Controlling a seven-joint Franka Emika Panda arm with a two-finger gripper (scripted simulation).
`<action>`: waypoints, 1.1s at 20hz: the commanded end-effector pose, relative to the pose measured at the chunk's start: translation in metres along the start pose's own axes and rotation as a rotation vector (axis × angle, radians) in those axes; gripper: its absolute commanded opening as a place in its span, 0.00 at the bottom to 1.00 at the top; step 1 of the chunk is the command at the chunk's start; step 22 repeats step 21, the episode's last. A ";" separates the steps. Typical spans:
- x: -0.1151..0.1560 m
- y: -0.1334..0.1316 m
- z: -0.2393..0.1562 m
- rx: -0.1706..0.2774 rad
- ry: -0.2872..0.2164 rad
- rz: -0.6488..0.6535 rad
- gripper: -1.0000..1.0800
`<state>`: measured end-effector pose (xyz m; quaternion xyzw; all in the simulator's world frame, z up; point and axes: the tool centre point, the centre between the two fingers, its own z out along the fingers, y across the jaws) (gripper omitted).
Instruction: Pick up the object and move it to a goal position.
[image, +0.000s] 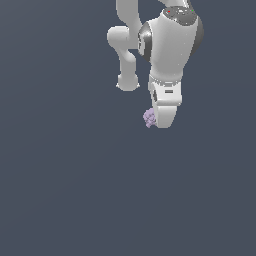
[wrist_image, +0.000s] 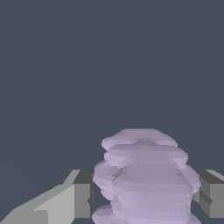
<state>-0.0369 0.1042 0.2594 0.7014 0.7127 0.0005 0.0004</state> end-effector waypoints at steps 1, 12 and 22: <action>0.001 -0.003 -0.025 0.001 0.001 0.000 0.00; 0.000 -0.006 -0.090 0.001 0.001 0.002 0.00; 0.000 -0.005 -0.094 0.001 0.000 0.003 0.00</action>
